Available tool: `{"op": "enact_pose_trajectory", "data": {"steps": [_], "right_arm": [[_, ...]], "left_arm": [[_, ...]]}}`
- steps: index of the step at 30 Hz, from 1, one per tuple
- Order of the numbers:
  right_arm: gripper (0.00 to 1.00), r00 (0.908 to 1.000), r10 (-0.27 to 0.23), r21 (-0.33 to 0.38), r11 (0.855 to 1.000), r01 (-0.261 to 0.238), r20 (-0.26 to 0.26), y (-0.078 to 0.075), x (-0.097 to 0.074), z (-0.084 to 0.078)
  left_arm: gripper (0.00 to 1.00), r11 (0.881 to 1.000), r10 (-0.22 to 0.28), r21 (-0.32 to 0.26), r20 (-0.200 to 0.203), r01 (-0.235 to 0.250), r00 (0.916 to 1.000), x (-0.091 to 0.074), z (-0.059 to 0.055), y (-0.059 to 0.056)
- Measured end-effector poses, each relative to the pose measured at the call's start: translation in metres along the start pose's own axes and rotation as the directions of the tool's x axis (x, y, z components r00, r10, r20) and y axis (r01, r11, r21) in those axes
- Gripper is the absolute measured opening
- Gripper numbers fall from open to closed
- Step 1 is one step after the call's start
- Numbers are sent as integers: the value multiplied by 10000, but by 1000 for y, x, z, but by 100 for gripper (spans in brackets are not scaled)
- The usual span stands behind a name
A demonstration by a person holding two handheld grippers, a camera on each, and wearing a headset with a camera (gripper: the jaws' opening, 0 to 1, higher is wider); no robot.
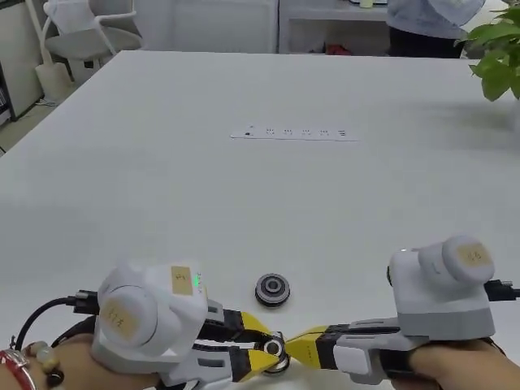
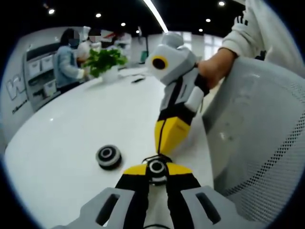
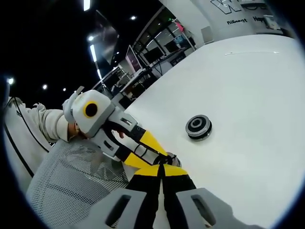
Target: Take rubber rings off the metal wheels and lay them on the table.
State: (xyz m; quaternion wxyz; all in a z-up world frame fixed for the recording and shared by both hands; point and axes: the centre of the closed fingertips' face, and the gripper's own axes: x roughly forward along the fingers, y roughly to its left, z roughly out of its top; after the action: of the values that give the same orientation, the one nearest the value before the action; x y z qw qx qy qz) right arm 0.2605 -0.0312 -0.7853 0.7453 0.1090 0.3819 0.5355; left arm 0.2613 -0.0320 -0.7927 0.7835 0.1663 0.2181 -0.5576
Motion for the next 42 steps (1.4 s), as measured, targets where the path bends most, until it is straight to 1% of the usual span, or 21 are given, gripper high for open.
{"op": "enact_pose_trajectory", "data": {"steps": [4, 6, 7, 8, 9, 10, 15, 17, 20, 25, 28, 30, 32, 34, 36, 39, 40, 41, 42], "right_arm": [[0, 10000, 52, -53, 10000, -52, 7, 2, 0, 1], [0, 9995, 224, 17, 9997, -225, 213, 5, 1, 5], [0, 9993, 342, 85, 9994, -344, 155, 8, 1, 4], [0, 9992, 352, -56, 9994, -351, 166, 9, 1, 5], [0, 9994, 282, -237, 9993, -277, 212, 9, 1, 7], [0, 9997, 226, -312, 9993, -224, 74, 9, 1, 6], [0, 9998, 163, -134, 9998, -162, 137, 6, 0, 5], [0, 9998, 132, -79, 9999, -131, 174, 5, -1, 6], [0, 10000, 25, -143, 9999, -24, 85, 4, -1, 5], [0, 9999, -110, -125, 9999, 110, 7, 1, -3, 5], [0, 9999, -154, -161, 9998, 154, 8, 1, -5, 6], [0, 9998, -201, -172, 9996, 202, 50, 1, -7, 8], [0, 9996, -261, -168, 9995, 262, 94, 0, -9, 9], [0, 9993, -356, -170, 9992, 358, 135, -1, -12, 11], [0, 9990, -419, -159, 9990, 421, 159, -2, -14, 12], [0, 9984, -501, -113, 9987, 504, 277, -3, -19, 16], [0, 9980, -515, -67, 9986, 518, 373, -3, -21, 18], [0, 9968, -500, 98, 9987, 495, 627, -3, -23, 24], [0, 9958, -509, 211, 9986, 495, 762, -3, -26, 27]], "left_arm": [[14, 10000, 3, -1, 0, -3, 10000, 0, 0, 0], [14, 10000, 4, -1, 3, -4, 10000, 0, 0, 0], [14, 10000, 13, -1, 5, -13, 10000, 0, 0, 0], [14, 10000, 19, 0, 3, -19, 10000, 0, 0, 0], [14, 10000, 16, 1, 4, -16, 10000, 0, 0, 0], [14, 10000, 18, -13, 10, -18, 10000, 0, 0, 0], [14, 9999, 56, -98, 7, -56, 10000, 0, 0, 0], [14, 9996, 71, -268, 40, -70, 10000, 0, 0, 0], [14, 9989, 36, -459, 37, -35, 10000, 0, 1, 0], [14, 9991, -4, -422, -151, -3, 9999, -1, 0, 0], [15, 9998, -74, -210, -300, 68, 9995, -3, 0, -1], [16, 9997, -168, -187, -256, 163, 9995, -6, 3, -3], [18, 9993, -251, -271, -118, 248, 9996, -8, 8, -3], [23, 9993, -246, -287, -9, 245, 9997, -12, 14, -2], [26, 9996, -218, -183, 133, 221, 9997, -16, 20, -1], [31, 9998, -186, -81, 215, 188, 9996, -25, 28, 1], [33, 9998, -174, -112, 266, 177, 9995, -29, 32, 2], [35, 9998, -162, -117, 296, 165, 9994, -31, 33, 3], [36, 9997, -186, -162, 392, 193, 9991, -36, 37, 3]]}}
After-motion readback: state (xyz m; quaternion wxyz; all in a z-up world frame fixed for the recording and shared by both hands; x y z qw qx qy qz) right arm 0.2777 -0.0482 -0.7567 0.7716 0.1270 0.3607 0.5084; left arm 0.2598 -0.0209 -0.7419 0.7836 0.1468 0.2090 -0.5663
